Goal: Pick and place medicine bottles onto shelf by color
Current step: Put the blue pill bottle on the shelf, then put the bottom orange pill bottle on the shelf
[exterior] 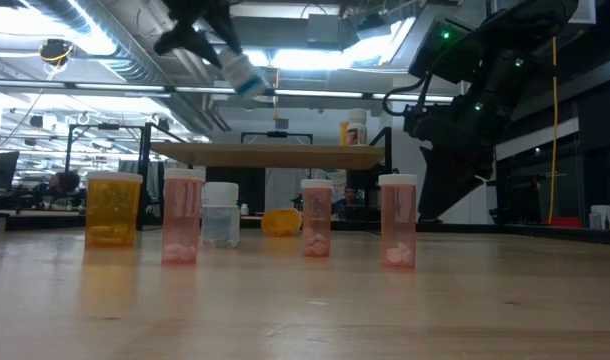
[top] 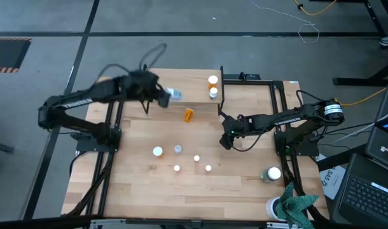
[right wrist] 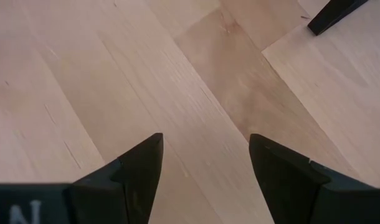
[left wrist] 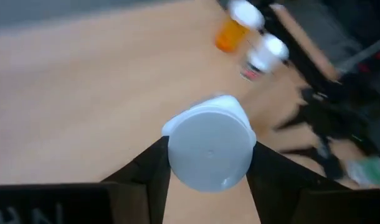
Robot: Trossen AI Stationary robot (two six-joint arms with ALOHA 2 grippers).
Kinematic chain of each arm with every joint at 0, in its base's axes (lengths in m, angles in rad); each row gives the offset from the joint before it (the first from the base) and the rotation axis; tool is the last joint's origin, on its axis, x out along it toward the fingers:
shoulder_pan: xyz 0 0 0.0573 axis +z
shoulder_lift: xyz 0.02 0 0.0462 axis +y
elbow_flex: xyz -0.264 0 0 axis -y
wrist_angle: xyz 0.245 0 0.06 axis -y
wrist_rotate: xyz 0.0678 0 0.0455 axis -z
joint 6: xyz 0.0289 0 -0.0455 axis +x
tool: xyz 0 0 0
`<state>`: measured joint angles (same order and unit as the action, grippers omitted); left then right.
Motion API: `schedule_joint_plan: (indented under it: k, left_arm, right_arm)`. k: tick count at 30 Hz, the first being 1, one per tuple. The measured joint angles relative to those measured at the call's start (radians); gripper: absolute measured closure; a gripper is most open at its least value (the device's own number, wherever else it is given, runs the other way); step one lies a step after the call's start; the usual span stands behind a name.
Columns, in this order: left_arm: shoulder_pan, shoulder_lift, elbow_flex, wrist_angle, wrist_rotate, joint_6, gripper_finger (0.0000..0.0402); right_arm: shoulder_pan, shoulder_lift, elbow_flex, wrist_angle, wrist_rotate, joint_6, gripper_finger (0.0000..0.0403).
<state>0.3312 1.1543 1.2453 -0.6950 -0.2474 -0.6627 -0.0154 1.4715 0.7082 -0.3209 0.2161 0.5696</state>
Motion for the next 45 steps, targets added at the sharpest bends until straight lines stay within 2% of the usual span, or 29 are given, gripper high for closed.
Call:
schedule_joint_plan:
  k: [7,11,22,27,35,45]
  left_arm:
    - [0.186,0.174,0.345,-0.396,0.001,0.095,0.0234]
    - [0.254,0.287,0.43,-0.559,0.004,0.102,0.0234]
    - [0.302,0.474,0.436,-0.567,0.043,0.185,0.0234]
    - [0.304,0.486,0.44,-0.558,0.055,0.236,0.0228]
    - [0.303,0.484,0.448,-0.531,0.052,0.256,0.0196]
    - [0.303,0.483,0.599,-0.528,0.05,0.283,0.0167]
  right_arm:
    - [0.0,0.0,0.0,0.014,0.0,-0.002,0.0162]
    - [0.0,0.0,0.0,0.018,0.0,0.001,0.0162]
    - [0.0,0.0,0.0,0.018,0.0,0.001,0.0162]
    - [0.0,0.0,0.0,0.018,0.0,0.001,0.0162]
    - [0.0,0.0,0.0,0.019,0.0,0.001,0.0162]
    - [0.0,0.0,0.0,0.019,0.0,-0.001,0.0162]
